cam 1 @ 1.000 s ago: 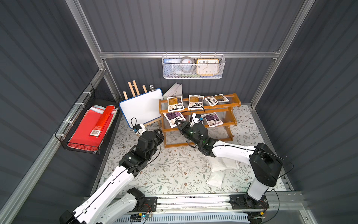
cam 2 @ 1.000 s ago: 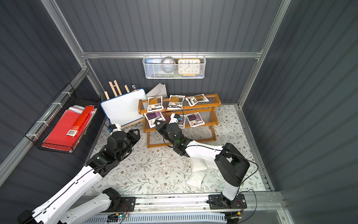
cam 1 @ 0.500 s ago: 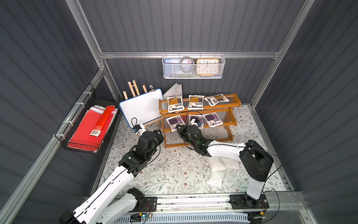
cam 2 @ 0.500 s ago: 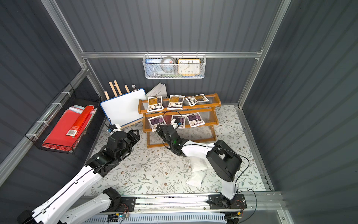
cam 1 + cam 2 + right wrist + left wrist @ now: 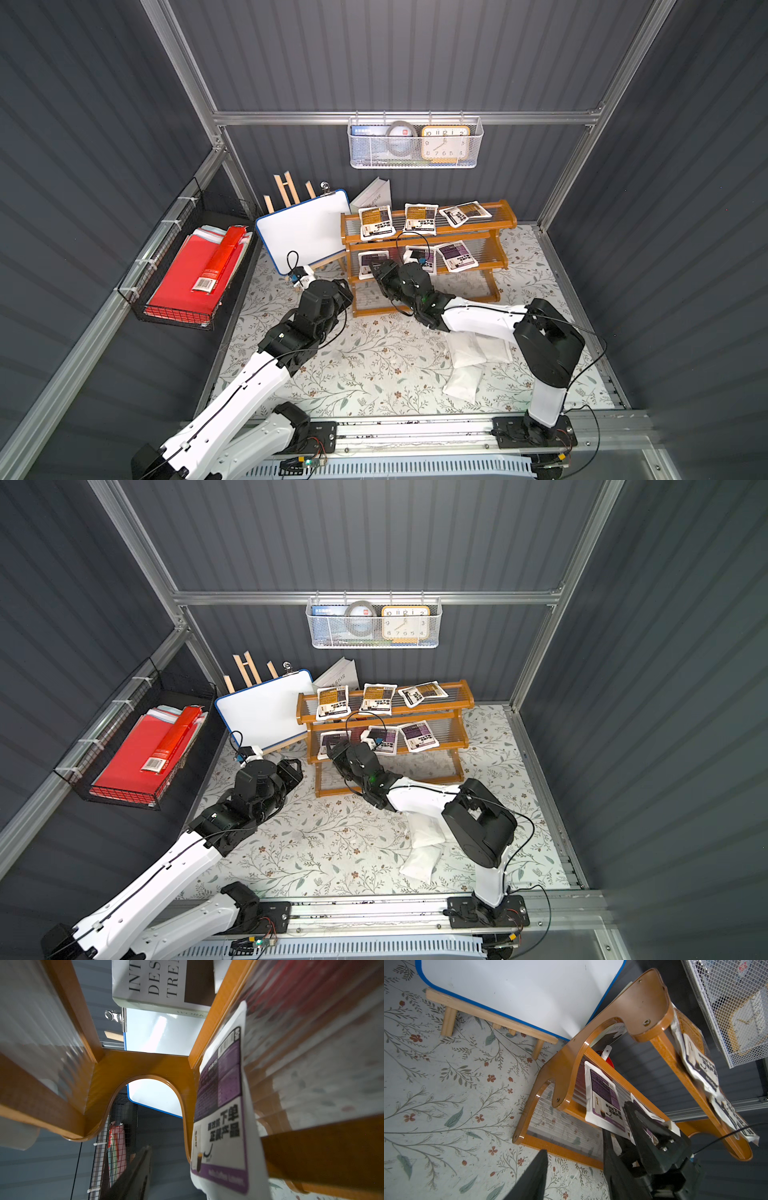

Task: Place the bagged coffee beans on the shelf by color
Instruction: Place the bagged coffee beans on the shelf.

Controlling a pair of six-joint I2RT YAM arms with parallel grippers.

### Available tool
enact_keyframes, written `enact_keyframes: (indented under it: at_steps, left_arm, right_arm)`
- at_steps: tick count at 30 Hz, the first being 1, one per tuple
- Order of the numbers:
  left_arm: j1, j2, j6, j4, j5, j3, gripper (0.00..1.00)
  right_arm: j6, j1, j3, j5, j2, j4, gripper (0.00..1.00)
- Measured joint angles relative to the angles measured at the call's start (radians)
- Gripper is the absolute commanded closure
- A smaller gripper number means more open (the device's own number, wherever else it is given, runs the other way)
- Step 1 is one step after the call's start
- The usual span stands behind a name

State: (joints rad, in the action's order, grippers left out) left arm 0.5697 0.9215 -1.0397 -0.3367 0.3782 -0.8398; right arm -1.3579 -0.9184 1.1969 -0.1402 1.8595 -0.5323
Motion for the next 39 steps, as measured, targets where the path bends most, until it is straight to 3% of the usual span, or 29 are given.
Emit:
enact_keyframes:
  at_steps: [15, 26, 39]
  left_arm:
    - [0.0, 0.002, 0.015, 0.0, -0.003, 0.0, 0.5]
    - [0.0, 0.041, 0.026, 0.0, -0.003, 0.0, 0.5]
    - [0.0, 0.083, 0.045, 0.037, -0.037, 0.031, 0.52]
  right_arm:
    - [0.028, 0.003, 0.045, 0.08, -0.025, 0.175, 0.37]
    - [0.092, 0.016, -0.033, 0.108, -0.077, 0.354, 0.32]
    - [0.228, 0.015, -0.206, 0.047, -0.363, 0.536, 0.31]
